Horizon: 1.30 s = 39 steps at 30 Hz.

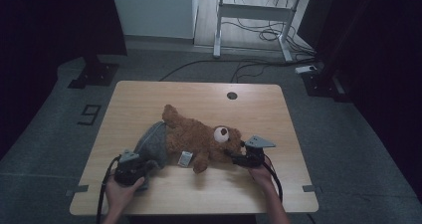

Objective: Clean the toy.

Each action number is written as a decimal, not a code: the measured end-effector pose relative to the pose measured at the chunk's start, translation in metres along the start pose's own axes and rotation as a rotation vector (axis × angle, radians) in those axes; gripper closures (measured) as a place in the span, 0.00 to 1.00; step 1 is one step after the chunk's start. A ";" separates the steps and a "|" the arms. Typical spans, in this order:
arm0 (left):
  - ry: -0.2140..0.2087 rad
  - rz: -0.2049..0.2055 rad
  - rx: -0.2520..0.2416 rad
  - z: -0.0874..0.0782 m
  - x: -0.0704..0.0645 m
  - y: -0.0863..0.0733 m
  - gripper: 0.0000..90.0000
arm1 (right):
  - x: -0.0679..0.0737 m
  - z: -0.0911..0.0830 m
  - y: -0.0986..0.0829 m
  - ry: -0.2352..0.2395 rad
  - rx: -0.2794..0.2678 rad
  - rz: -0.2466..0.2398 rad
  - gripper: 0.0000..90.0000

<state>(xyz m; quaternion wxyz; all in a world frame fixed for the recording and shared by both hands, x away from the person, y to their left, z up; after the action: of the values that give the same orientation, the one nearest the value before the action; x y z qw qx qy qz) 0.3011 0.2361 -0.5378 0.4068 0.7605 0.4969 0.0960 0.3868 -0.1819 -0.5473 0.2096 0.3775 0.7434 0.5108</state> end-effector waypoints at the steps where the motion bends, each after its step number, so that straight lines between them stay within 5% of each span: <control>1: 0.013 -0.006 -0.002 -0.006 0.004 -0.005 0.89 | 0.000 0.000 0.000 0.001 0.000 0.003 0.38; 9: 0.082 -0.061 -0.042 -0.048 0.023 -0.036 0.89 | 0.000 0.000 0.000 -0.001 0.002 0.003 0.38; 12: 0.093 -0.055 -0.102 -0.065 0.021 -0.039 0.89 | 0.001 -0.001 -0.001 -0.001 0.002 0.004 0.38; 19: 0.095 -0.003 -0.278 -0.120 0.002 -0.018 0.89 | 0.001 -0.001 -0.001 0.000 0.003 0.003 0.38; 26: 0.091 0.042 -0.359 -0.139 -0.010 0.009 0.89 | 0.001 -0.001 -0.001 -0.001 0.005 0.000 0.38; 32: 0.079 0.071 -0.339 -0.126 -0.016 0.030 0.89 | 0.001 -0.001 -0.001 0.001 0.005 0.004 0.38; 39: 0.058 0.015 -0.193 -0.047 0.006 0.045 0.88 | 0.001 -0.001 -0.001 0.000 0.008 0.003 0.38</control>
<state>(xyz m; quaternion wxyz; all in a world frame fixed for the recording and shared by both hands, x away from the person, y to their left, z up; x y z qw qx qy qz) 0.3090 0.2574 -0.4767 0.4628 0.7184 0.4913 0.1686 0.3849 -0.1820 -0.5475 0.2074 0.3793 0.7449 0.5082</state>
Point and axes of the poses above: each handheld gripper's, and its own axes: z roughly forward along the jaws, y roughly out of its top, x roughly to its left, the point moved 2 cm from there along z, roughly forward along the jaws, and after that the axes turned 6 degrees about -y, right-handed, at the moved point
